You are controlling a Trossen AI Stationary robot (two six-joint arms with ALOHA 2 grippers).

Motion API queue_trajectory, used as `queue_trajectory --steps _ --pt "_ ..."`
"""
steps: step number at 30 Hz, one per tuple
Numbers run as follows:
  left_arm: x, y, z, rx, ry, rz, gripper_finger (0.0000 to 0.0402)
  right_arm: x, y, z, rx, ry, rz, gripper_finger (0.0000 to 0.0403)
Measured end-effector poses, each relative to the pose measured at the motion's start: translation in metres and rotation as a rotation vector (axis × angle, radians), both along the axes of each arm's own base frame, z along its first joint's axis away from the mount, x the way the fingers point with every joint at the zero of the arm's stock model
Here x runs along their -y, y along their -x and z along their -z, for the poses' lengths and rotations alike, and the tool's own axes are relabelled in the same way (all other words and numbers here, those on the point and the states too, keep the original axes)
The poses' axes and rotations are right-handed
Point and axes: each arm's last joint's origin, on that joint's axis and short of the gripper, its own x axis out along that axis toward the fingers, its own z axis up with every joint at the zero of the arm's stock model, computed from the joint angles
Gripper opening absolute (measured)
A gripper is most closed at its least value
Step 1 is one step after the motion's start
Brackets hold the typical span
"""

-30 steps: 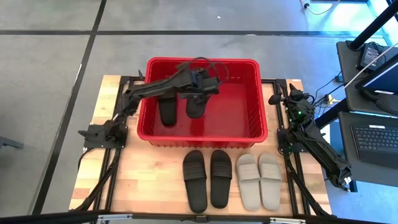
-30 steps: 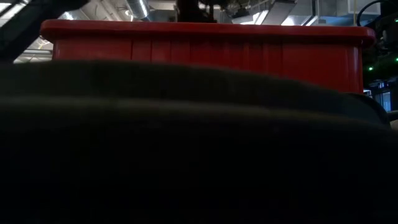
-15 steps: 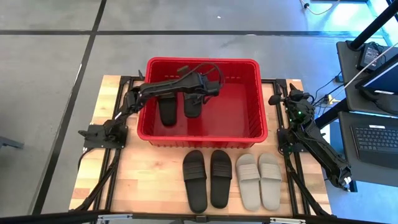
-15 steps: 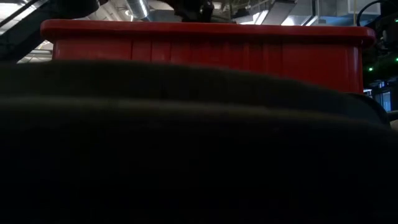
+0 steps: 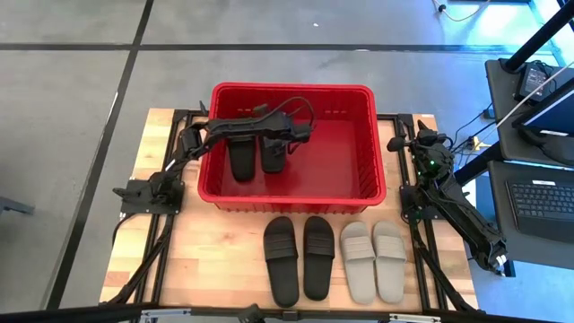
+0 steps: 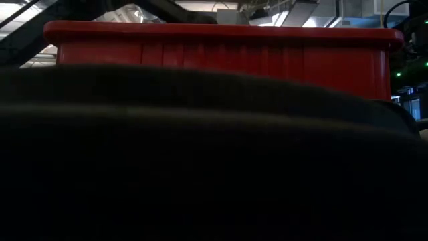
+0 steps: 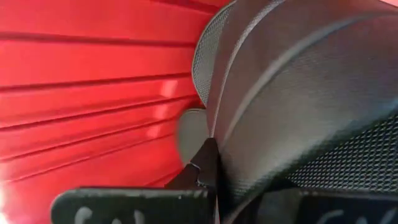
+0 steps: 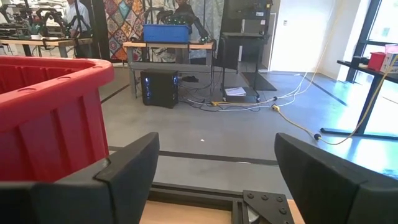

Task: Pick and place slides into bin
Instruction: Put the black slide into the red bin

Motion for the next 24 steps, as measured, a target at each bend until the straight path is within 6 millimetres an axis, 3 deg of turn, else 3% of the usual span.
queue_trajectory --steps 10,16,24 --pt "-0.006 0.010 0.037 -0.031 0.016 0.014 0.0010 0.000 0.000 0.000 0.001 0.000 0.000 0.0320" --pt "-0.005 0.013 0.041 -0.045 0.017 0.014 0.0005 0.000 0.000 0.000 0.003 0.000 0.000 0.0320" --pt "-0.014 0.016 0.041 -0.037 0.023 -0.010 0.0035 0.000 0.000 0.000 0.005 -0.001 0.000 0.0320"
